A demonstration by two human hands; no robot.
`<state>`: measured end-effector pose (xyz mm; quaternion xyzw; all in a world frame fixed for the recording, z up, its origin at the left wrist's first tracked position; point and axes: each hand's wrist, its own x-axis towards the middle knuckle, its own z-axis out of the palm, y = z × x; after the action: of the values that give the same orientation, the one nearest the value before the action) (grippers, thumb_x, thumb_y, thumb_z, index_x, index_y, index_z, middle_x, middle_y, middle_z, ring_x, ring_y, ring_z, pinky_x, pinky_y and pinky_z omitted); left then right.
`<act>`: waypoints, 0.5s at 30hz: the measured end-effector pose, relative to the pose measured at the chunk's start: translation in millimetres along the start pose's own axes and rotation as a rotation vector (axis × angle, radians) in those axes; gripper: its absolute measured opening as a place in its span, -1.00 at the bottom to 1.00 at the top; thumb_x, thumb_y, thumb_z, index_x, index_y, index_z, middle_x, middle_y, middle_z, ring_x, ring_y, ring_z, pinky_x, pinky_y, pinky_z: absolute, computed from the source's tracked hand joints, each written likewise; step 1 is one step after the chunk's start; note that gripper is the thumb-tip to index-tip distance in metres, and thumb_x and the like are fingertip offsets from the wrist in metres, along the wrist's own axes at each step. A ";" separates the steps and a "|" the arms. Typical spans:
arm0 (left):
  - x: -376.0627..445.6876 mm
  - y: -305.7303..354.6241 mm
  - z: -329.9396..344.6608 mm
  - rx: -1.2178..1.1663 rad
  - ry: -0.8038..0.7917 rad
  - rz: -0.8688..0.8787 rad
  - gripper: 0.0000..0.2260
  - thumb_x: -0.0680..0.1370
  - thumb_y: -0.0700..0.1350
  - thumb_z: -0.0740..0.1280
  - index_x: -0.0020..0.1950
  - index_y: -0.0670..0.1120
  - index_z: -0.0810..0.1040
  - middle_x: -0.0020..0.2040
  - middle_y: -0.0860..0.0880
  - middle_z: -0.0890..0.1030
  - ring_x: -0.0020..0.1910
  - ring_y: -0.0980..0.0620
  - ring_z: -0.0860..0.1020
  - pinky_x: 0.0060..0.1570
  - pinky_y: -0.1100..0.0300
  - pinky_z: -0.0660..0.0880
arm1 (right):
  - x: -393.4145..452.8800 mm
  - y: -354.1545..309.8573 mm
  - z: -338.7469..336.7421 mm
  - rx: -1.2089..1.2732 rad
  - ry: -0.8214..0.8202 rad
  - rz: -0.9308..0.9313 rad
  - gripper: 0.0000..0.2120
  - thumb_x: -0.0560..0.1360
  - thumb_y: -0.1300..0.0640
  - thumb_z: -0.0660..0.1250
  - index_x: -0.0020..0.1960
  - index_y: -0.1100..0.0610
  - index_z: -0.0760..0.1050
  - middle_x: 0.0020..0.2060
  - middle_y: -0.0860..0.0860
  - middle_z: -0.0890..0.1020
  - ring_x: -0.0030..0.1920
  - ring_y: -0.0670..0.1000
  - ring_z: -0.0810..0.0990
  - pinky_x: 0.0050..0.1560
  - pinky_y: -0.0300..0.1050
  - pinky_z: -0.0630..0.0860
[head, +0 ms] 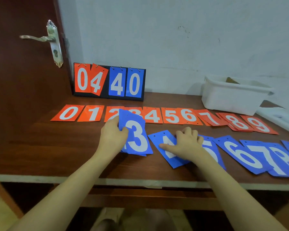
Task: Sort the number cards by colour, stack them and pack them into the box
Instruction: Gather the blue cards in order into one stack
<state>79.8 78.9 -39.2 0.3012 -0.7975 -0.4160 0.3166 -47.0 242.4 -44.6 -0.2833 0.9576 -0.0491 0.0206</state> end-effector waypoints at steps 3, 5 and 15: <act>10.8 -4.2 -1.4 0.014 0.000 0.003 -0.74 0.56 -0.16 0.26 0.24 -0.15 0.44 0.16 -0.09 0.57 -0.09 0.13 0.47 -0.41 0.38 0.37 | 8.6 -3.9 -15.5 0.011 -0.094 0.042 -0.29 0.30 -0.41 0.31 0.21 0.11 0.42 0.29 0.13 0.30 0.31 0.17 0.25 0.31 0.10 0.21; 18.4 -5.9 0.7 0.006 -0.018 0.019 -0.76 0.56 -0.18 0.25 0.22 -0.16 0.45 0.12 -0.09 0.57 -0.12 0.14 0.46 -0.41 0.39 0.36 | 16.3 -8.7 -23.5 0.055 -0.182 0.056 -0.31 0.28 -0.35 0.39 0.22 0.09 0.43 0.31 0.14 0.29 0.33 0.18 0.24 0.33 0.11 0.23; 76.3 -1.2 6.2 -0.104 0.007 0.063 -0.46 0.52 -0.34 0.17 0.46 -0.04 0.13 0.26 -0.09 0.46 0.18 -0.07 0.50 0.07 0.06 0.50 | 65.9 -23.6 -39.6 0.685 0.052 -0.077 -0.83 0.55 0.15 0.24 0.09 0.23 0.43 -0.02 0.14 0.54 -0.02 0.15 0.53 -0.06 -0.04 0.43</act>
<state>28.3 24.5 -23.6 0.2603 -0.7828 -0.4456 0.3476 -92.2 190.0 -3.5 -0.2946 0.8743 -0.3756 0.0882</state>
